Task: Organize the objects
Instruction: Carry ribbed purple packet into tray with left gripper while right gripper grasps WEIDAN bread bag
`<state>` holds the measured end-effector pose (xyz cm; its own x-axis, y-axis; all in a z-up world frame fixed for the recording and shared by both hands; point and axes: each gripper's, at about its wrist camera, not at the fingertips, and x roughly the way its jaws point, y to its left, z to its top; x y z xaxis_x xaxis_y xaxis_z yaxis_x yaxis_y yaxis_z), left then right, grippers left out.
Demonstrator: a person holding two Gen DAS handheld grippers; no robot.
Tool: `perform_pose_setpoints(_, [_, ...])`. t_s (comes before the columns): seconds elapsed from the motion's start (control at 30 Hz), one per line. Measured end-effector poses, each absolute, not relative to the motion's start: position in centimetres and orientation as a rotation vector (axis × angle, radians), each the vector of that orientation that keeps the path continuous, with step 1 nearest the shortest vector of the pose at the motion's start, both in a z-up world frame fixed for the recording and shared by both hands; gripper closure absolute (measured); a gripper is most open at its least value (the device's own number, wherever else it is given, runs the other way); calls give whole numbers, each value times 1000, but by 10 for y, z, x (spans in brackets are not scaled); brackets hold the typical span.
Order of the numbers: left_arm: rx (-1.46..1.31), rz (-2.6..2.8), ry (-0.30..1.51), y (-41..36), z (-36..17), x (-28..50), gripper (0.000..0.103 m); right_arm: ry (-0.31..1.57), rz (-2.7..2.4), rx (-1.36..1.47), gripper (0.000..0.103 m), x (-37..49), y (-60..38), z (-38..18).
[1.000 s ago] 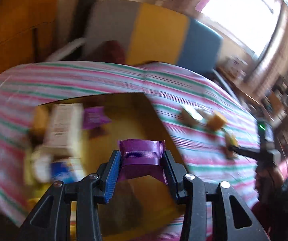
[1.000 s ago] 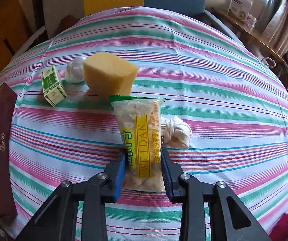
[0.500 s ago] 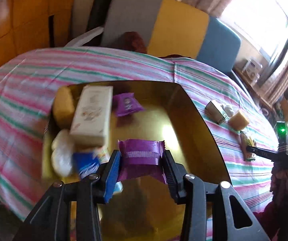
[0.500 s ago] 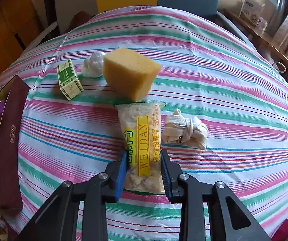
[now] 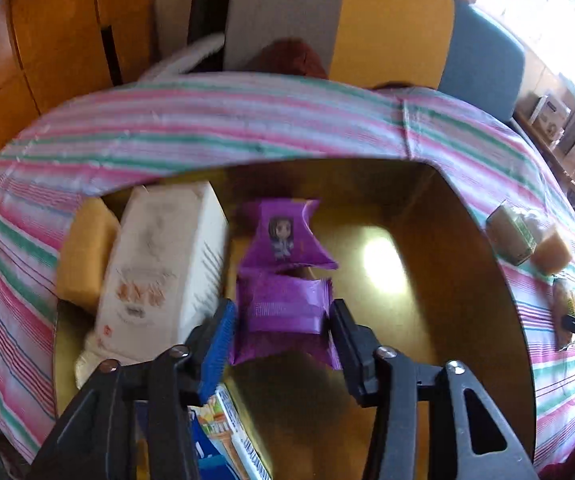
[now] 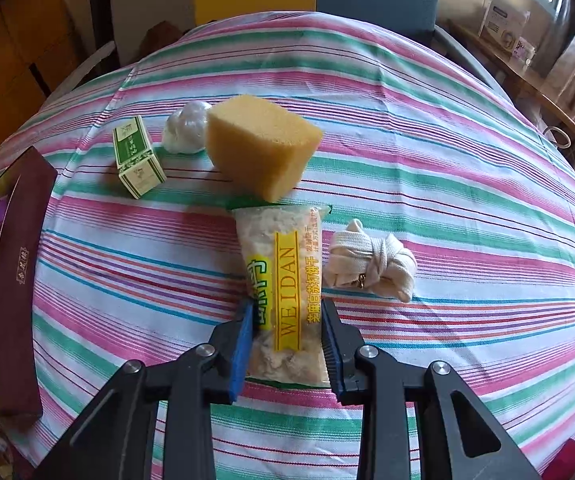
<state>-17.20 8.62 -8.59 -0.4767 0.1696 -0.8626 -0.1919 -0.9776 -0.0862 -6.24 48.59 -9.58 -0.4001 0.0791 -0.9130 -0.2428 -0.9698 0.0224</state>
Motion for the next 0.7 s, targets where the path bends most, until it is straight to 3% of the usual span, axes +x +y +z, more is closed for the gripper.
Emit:
perform_pose_setpoints(0.23, [-1406, 2568, 59, 86, -67, -159, 43, 220, 2468, -1598, 70, -63, 486, -97])
perform_pose_setpoints(0.7, [-1261, 2619, 69, 69, -26, -80, 43, 142, 2470, -1589, 69, -66, 482, -100])
